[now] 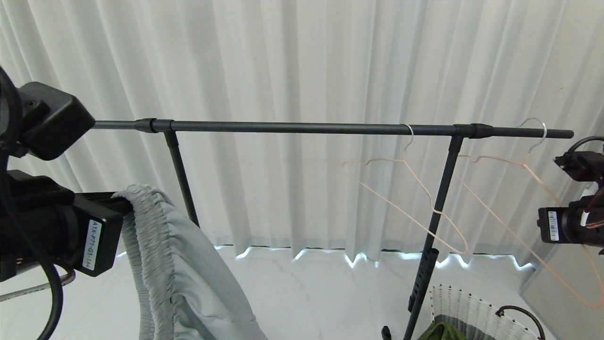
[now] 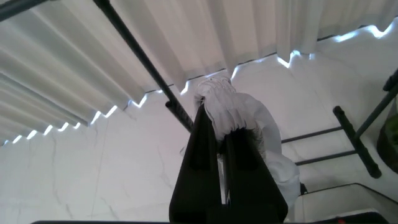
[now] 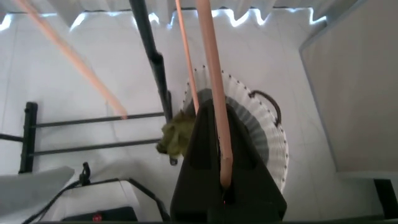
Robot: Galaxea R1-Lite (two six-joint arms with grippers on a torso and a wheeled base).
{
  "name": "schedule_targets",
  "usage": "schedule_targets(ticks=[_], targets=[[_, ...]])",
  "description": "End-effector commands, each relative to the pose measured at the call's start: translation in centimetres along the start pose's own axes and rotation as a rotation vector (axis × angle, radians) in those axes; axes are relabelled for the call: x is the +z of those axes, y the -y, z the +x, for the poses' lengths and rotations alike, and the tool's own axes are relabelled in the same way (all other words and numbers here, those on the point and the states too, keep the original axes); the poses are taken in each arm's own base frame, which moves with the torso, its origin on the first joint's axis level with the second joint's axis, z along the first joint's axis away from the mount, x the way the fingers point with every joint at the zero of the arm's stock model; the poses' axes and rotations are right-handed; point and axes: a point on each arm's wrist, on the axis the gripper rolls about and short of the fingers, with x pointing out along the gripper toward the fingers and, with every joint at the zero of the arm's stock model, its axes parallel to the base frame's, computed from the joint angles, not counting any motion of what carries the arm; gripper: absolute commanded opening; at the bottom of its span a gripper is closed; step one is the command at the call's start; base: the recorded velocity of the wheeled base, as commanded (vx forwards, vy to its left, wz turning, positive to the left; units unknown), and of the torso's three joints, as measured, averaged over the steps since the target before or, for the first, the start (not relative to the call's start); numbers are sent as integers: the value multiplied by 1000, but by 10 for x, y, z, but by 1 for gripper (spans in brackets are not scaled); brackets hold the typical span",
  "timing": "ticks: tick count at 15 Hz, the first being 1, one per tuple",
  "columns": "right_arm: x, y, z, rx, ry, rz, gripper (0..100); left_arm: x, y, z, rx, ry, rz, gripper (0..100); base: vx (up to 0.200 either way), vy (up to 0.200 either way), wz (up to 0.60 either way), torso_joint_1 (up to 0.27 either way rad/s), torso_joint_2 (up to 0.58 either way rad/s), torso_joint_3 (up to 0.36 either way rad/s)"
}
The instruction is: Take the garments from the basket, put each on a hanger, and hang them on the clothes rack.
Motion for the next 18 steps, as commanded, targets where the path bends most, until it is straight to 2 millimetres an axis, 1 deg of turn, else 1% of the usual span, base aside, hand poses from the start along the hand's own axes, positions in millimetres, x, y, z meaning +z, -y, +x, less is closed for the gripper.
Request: schedule_targets(ticks=[1,8,12,15,17,18], targets=[[-6,4,-11,-7,19,3,0,-2,0,1,4,-8,2,0,-200,0,0,-22,2,17],[-14,7,-21,-9,9,-5,0,-8,-3,5,32,-36,-6,0,-200,0,0,1,2,5],[-14,6,-29,4,31,-8,0,-10,0,11,34,-13,-17,0,0,0,0,0,0,0],[-13,7,-44,30,83,-33,0,-15,2,13,36,-10,24,0,0,0,0,0,0,0],[-13,5,-50,52,102,-45,0,-14,2,14,37,-12,26,0,0,0,0,0,0,0],[-14,4,-51,59,106,-48,0,-14,2,14,37,-12,26,0,0,200,0,7,2,-2]])
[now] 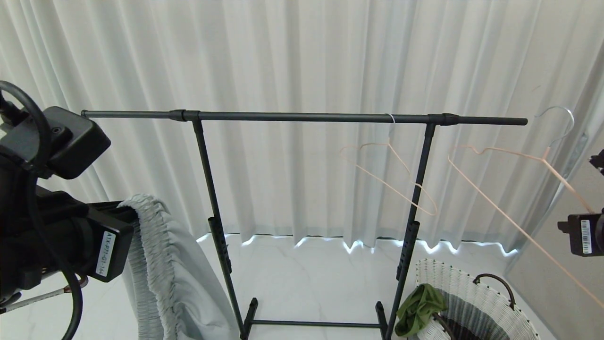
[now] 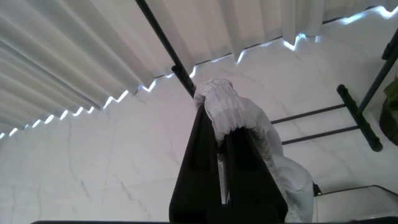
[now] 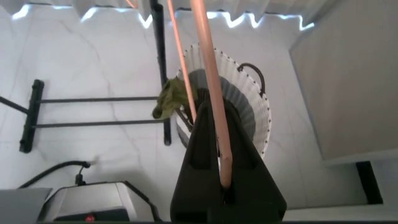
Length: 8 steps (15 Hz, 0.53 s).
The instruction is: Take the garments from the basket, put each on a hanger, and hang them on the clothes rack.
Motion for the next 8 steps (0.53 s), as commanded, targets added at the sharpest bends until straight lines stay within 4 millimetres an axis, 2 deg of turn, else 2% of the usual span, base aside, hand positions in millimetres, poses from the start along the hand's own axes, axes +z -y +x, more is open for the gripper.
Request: schedule_targets(ticks=[1,7,8], targets=[[-2,-4,-10,34,27,-11,0,0,-1,-1,4,1,-1,0,0,200,0,7,2,2],[-7,-21,-18,136,34,-70,0,0,-1,-1,1,5,-5,0,0,200,0,4,2,3],[-8,-26,-20,165,33,-86,0,0,-1,-2,1,6,-6,0,0,0,0,0,0,0]])
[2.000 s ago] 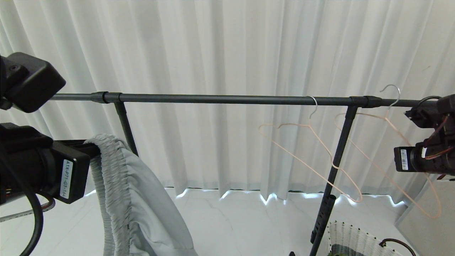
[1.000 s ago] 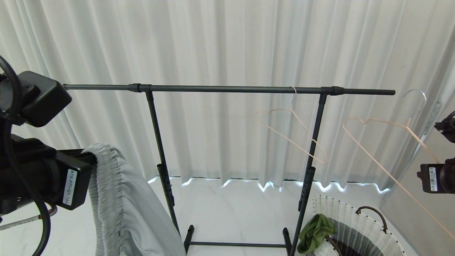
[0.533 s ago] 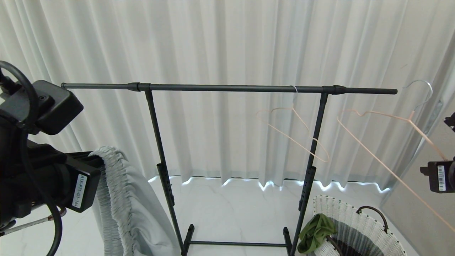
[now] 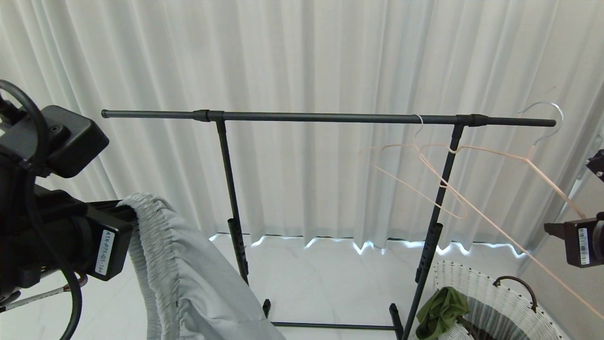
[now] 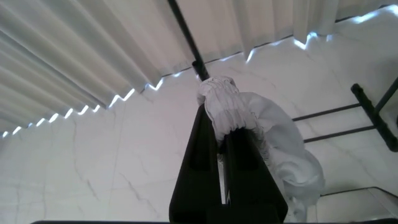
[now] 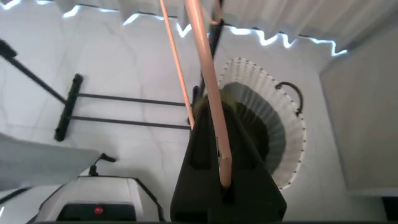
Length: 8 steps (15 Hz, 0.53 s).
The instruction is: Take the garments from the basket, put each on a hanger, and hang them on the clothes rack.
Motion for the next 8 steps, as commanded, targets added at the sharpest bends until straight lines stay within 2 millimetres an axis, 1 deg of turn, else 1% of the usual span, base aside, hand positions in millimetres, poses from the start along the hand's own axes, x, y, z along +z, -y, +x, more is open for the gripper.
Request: schedule_targets(ticks=[1,2,4,7,8], targets=[[-2,-14,-2,74,0,-42,0,0,0,0,-1,1,-1,0,0,0,0,0,0,0],[-3,-21,-3,117,-2,-65,0,0,0,-1,-2,1,0,0,0,0,0,0,0,0],[-7,-44,-8,243,-16,-104,0,0,0,0,-2,1,0,0,0,0,0,0,0,0],[-19,-80,-23,445,-50,-168,0,-2,1,0,-3,-5,3,0,0,0,0,0,0,0],[-22,-89,-26,488,-61,-192,0,-3,2,2,-4,-12,9,0,0,0,0,0,0,0]])
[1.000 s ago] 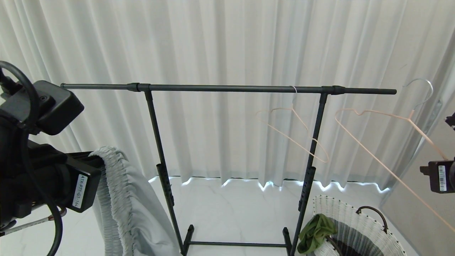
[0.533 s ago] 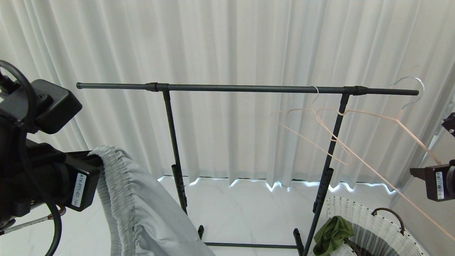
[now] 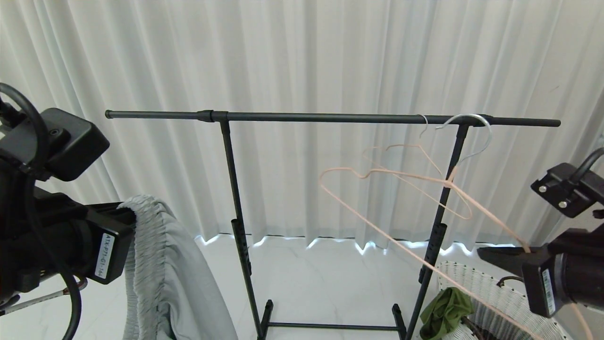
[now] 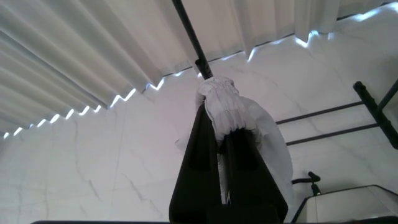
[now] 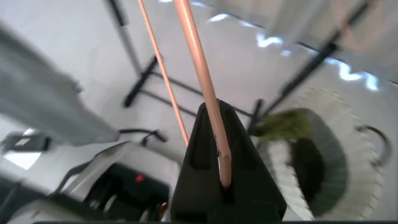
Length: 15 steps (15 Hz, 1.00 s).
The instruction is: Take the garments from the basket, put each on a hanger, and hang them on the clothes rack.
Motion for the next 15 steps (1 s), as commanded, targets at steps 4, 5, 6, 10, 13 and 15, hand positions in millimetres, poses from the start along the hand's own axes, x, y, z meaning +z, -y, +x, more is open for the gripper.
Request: schedule_targets(ticks=[4,5,6,10,13,15], targets=[[-13,-51,-4,244,-56,-101,0,-2,5,12,8,-47,18,0,0,0,0,0,0,0],[-15,-56,-7,276,-62,-109,0,-2,3,17,27,-63,12,0,0,0,0,0,0,0],[-17,-59,-7,290,-68,-112,0,-2,2,20,37,-74,9,0,0,0,0,0,0,0],[-27,-92,-6,410,-108,-124,0,5,-2,46,111,-147,-9,0,0,0,0,0,0,0],[-28,-111,15,412,-106,-106,0,13,2,63,160,-173,-42,0,0,0,0,0,0,0],[-30,-113,22,399,-120,-104,0,20,2,66,180,-162,-59,0,0,0,0,0,0,0]])
